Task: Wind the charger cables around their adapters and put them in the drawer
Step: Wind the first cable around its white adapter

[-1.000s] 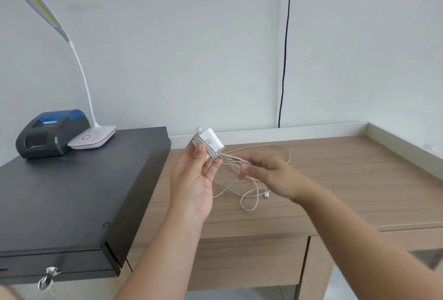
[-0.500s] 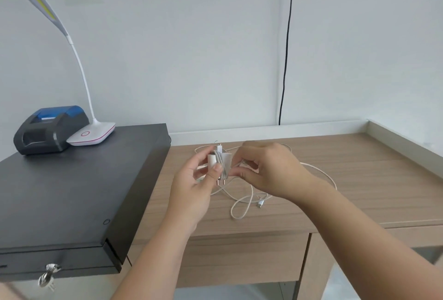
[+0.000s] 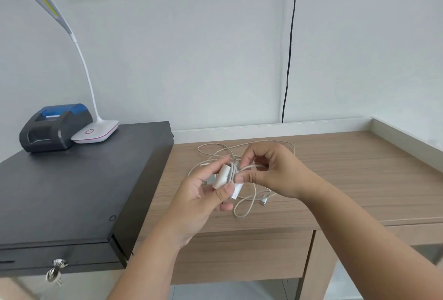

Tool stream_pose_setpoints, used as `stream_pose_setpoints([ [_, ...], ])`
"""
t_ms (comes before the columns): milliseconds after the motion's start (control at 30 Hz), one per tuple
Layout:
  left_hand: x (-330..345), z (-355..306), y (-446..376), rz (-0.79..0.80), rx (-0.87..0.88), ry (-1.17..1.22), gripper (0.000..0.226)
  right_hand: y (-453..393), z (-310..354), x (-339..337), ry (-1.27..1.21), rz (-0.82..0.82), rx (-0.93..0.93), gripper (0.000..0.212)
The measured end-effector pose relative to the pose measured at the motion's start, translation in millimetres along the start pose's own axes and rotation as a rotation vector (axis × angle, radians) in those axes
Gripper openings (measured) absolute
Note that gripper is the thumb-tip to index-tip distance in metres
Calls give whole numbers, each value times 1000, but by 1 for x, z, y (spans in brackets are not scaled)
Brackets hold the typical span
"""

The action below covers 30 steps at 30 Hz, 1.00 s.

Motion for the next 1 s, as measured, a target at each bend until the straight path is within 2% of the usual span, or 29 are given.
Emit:
stream_pose_setpoints([
  [100, -2, 5, 2, 67, -48, 25, 51, 3, -2, 4, -179, 87, 5, 10],
  [200, -2, 12, 5, 113, -98, 102, 56, 6, -1, 4, -298, 67, 6, 9],
  [367, 6, 24, 10, 192, -143, 382, 69, 8, -8, 2, -327, -171, -3, 17],
  [500, 18, 34, 6, 124, -138, 602, 76, 12, -10, 10, -406, -344, 24, 11],
  [667, 27, 38, 5, 74, -111, 702, 75, 20, -18, 25, -566, -497, 133, 13],
  [833, 25, 41, 8, 33, -106, 738, 74, 26, -16, 31, -539, -557, 171, 13],
  [1000, 23, 39, 8, 20, -88, 735, 72, 28, -24, 37, -416, -509, 226, 8],
])
Point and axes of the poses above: each hand's wrist, its own y-axis away from the middle knuckle, its own x-axis out of the palm, z = x × y, the point moved 5 cm from there along -y, towards the middle knuckle, and after that the axes turned 9 degrees about -x, right-handed, at the moved point
